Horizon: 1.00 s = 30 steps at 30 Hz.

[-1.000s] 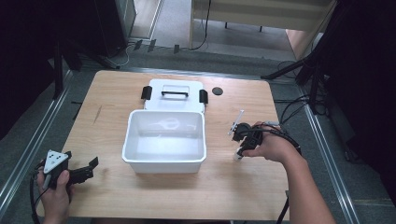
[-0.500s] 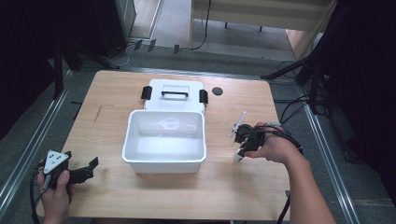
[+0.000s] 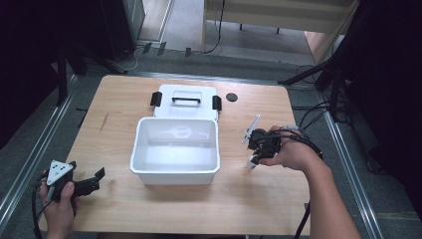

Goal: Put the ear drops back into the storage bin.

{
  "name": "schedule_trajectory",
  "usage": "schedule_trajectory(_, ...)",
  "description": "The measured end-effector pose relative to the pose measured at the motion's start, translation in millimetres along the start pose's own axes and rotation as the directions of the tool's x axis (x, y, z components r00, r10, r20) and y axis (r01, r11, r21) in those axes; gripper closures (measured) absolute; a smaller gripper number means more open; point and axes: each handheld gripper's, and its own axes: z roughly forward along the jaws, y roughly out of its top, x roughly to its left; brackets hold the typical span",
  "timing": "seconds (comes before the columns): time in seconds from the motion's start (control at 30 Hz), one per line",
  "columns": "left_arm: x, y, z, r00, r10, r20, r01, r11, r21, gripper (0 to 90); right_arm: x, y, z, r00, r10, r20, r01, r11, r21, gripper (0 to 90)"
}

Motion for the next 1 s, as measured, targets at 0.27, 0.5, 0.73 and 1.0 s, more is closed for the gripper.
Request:
schedule_trajectory(0.27,-0.5,0.0,0.2,1.0000,0.005,-0.002,-0.005,1.0000,0.001,0.2,0.6,15.3,-20.3,0.9999,-0.010,-0.004,0.010,0.9995,-0.030,72.4)
schedule_trajectory(0.5,-0.5,0.0,-0.2,1.0000,0.005,-0.007,-0.005,1.0000,-0.001,0.2,3.0,23.7,-34.2,0.9998,-0.020,0.000,0.020,0.9987,-0.046,72.4)
schedule_trajectory(0.73,-1.3,0.0,0.0,0.9999,0.012,-0.010,-0.012,0.9999,0.000,0.2,4.7,32.9,-55.2,0.9995,-0.026,0.015,0.027,0.9984,-0.050,72.4)
schedule_trajectory(1.0,-1.2,0.1,0.7,0.9999,0.009,-0.005,-0.009,1.0000,0.001,0.2,6.4,47.1,-75.5,0.9977,-0.058,0.034,0.060,0.9975,-0.038,72.4)
